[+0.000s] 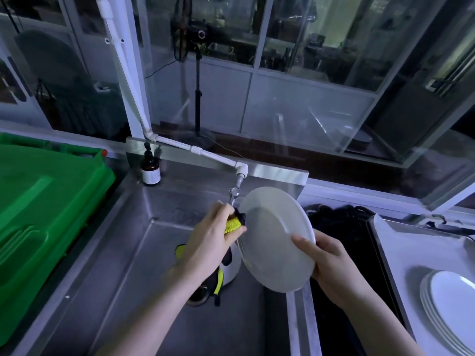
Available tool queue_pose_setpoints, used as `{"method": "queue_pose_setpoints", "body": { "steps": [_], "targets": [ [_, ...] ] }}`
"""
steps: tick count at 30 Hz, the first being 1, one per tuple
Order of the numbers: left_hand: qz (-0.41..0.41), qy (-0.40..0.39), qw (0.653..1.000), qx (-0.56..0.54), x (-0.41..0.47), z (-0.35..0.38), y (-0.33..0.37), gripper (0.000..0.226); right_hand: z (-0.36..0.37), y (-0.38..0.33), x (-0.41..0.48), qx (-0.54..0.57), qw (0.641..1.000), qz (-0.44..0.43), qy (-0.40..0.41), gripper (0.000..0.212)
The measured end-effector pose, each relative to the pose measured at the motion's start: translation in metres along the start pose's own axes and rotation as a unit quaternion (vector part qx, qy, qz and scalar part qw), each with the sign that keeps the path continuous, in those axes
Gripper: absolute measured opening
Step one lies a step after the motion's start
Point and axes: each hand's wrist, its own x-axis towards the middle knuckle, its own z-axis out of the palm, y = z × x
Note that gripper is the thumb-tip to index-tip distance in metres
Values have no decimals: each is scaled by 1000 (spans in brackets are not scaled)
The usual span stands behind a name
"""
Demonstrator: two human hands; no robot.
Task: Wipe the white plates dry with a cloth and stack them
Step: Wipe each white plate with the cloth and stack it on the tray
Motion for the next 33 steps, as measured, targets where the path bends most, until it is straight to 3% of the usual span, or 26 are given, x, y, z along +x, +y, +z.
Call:
{"method": "queue_pose_setpoints", "body": {
  "steps": [3,6,10,12,14,16,19,21,24,27,29,31,33],
  "targets": [
    [15,-29,998,-61,10,4,-2,50,-1,1,-5,-71,997,-42,-9,33],
    [-30,-52,982,-179,14,11,6,28,-5,-1,-15,-154,985,-80,12,40],
    [-263,-133,895,-336,28,28,23,17,-14,-1,-29,-298,945,-129,42,11],
    [-353,-182,836,-377,37,37,30,26,-22,1,-39,-373,911,-171,35,28],
    [-374,-169,804,-430,33,49,37,44,-33,3,-49,-437,875,-206,19,39],
    [-368,-151,818,-416,28,64,47,56,-47,9,-56,-515,822,-242,8,48],
    [-343,-141,859,-353,22,89,70,35,-80,21,-69,-618,726,-301,17,58],
    [-322,-139,873,-338,20,108,90,21,-105,26,-78,-633,708,-312,6,52],
    [-302,-112,883,-341,13,139,123,24,-150,28,-85,-624,736,-261,-9,51],
    [-300,-86,881,-354,13,170,156,37,-209,27,-96,-546,829,-122,-13,77],
    [-308,-83,875,-364,15,191,176,22,-250,29,-108,-425,896,-91,88,74],
    [-310,-86,871,-371,16,213,197,17,-284,35,-117,-316,914,-69,244,47],
    [-308,-101,868,-377,14,238,217,18,-310,46,-120,-218,917,-27,333,30]
  ]
}}
